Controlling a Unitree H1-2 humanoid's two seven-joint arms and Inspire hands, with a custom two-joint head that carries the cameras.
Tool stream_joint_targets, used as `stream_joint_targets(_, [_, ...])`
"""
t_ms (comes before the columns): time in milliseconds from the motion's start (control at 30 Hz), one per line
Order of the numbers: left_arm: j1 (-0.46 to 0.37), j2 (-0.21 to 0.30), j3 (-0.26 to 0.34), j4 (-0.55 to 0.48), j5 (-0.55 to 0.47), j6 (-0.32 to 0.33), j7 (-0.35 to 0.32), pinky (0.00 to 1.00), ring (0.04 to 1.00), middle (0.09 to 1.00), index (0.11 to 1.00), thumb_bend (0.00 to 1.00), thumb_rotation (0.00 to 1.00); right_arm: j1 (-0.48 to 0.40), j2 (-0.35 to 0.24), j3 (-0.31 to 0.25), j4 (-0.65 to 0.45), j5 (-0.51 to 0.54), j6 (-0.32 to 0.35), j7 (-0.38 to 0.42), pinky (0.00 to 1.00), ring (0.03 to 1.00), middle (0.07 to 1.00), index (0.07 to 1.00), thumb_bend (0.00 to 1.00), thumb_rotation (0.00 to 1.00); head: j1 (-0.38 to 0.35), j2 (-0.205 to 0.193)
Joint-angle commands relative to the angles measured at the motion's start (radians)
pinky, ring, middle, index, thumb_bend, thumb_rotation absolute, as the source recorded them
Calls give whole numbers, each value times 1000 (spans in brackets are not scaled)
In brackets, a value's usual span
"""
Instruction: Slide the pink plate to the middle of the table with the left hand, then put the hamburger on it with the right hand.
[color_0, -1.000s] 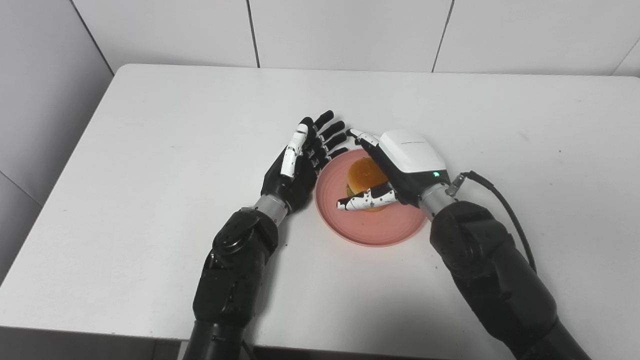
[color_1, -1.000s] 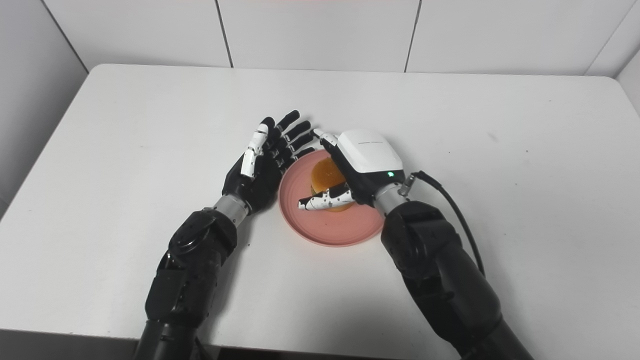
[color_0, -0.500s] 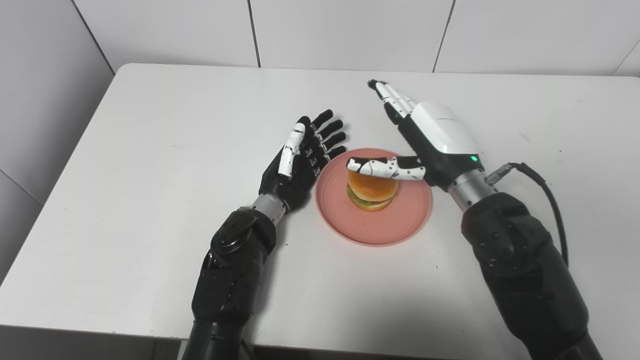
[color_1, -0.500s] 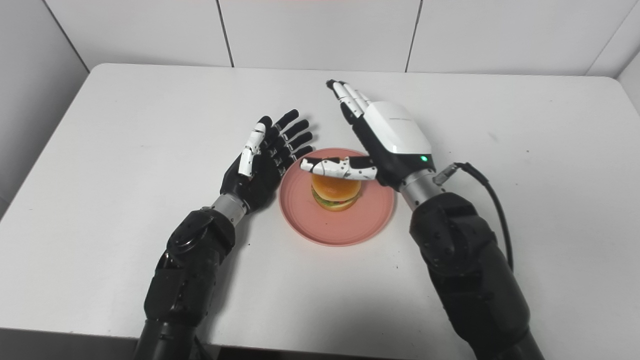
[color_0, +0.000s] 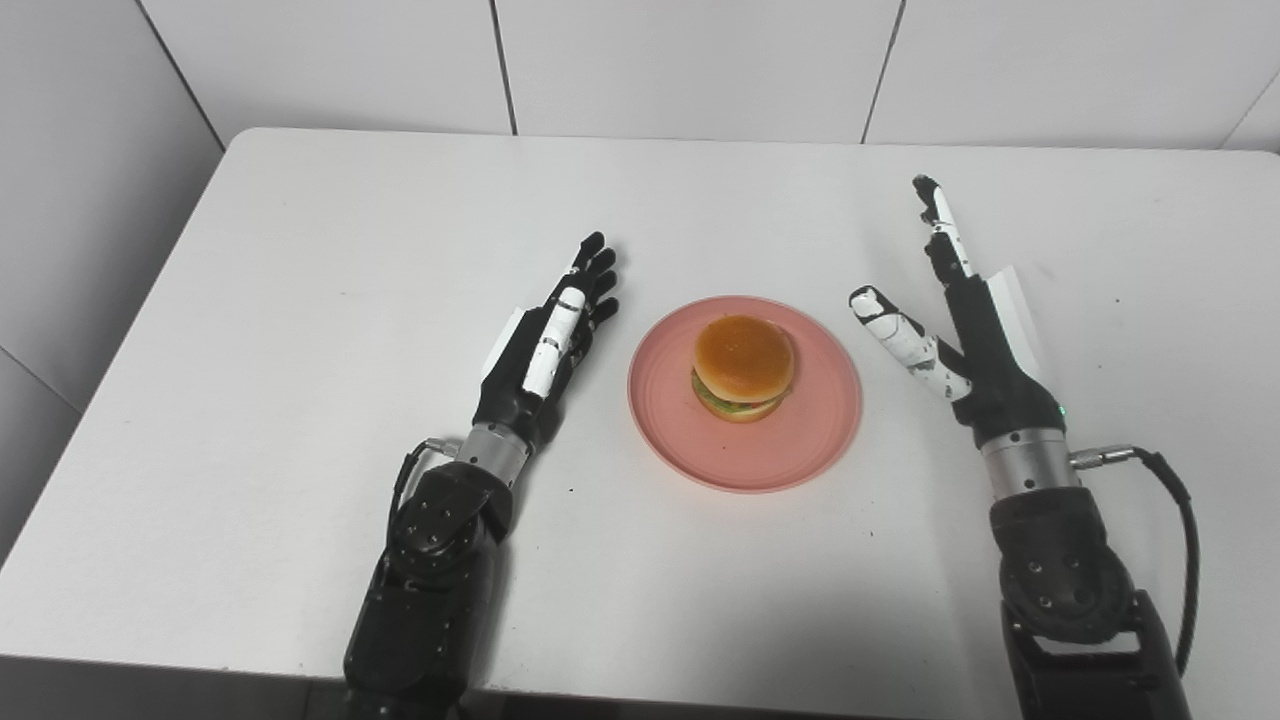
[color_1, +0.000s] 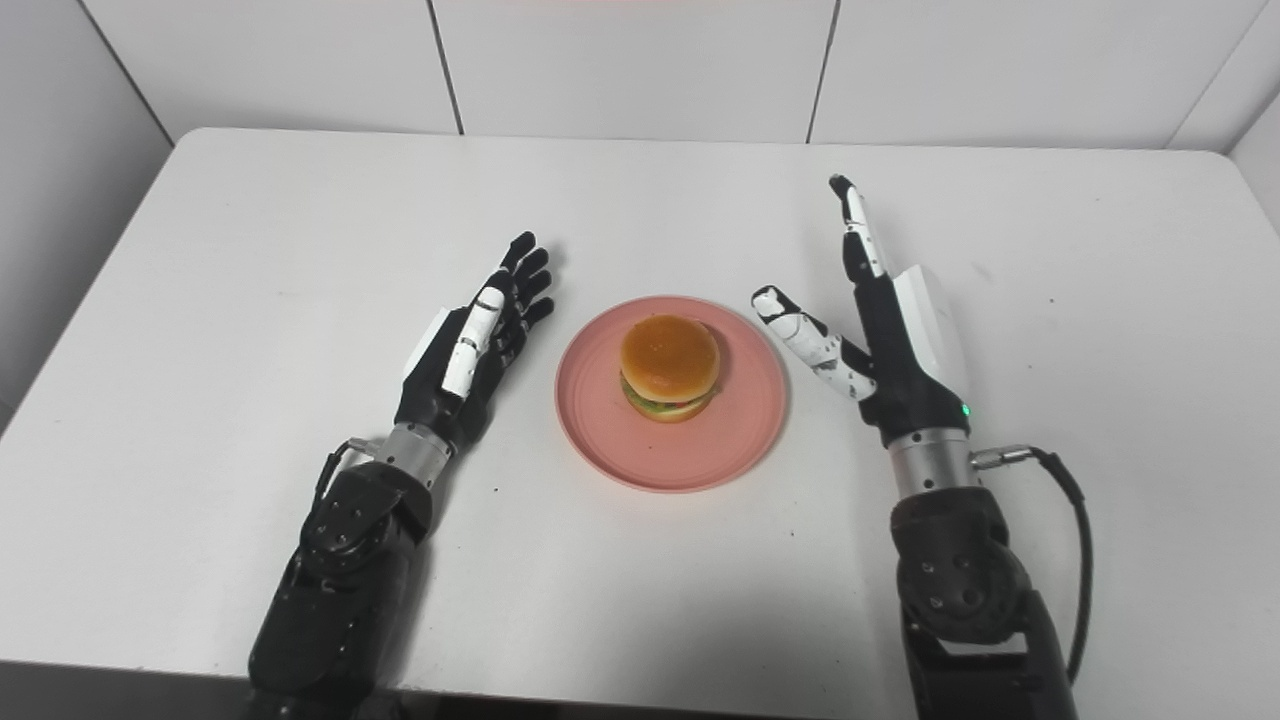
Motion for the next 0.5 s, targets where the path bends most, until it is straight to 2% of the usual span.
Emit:
stream_joint_targets(0, [43, 34, 1, 2, 46, -22, 14, 1000, 1000, 1000, 1000, 388, 1000, 9, 0, -17, -14, 27, -76, -35, 949, 985, 997, 982, 561, 1000, -6, 1])
stream_joint_targets(133, [68, 48, -1, -15, 54, -61, 6, 1000, 1000, 1000, 1000, 381, 1000, 46, 4, -23, -6, 67, -72, -30, 980, 993, 989, 966, 517, 1000, -22, 3])
stream_joint_targets(200, [85, 56, -2, -28, 59, -78, 5, 1000, 1000, 1000, 1000, 372, 1000, 59, 7, -21, 8, 89, -94, -32, 973, 986, 980, 956, 512, 1000, -28, 4])
stream_joint_targets(300, [105, 71, -9, -39, 81, -108, 2, 1000, 1000, 1000, 1000, 378, 1000, 74, 20, -20, 33, 135, -135, -39, 969, 971, 960, 951, 431, 1000, -31, 6])
stream_joint_targets(367, [116, 78, -14, -40, 98, -130, 3, 1000, 1000, 1000, 1000, 383, 1000, 80, 25, -22, 54, 157, -166, -44, 974, 972, 958, 950, 411, 1000, -31, 6])
stream_joint_targets(467, [133, 87, -23, -41, 124, -171, 6, 1000, 1000, 1000, 1000, 432, 1000, 84, 28, -24, 69, 179, -185, -39, 942, 955, 945, 932, 363, 1000, -31, 6])
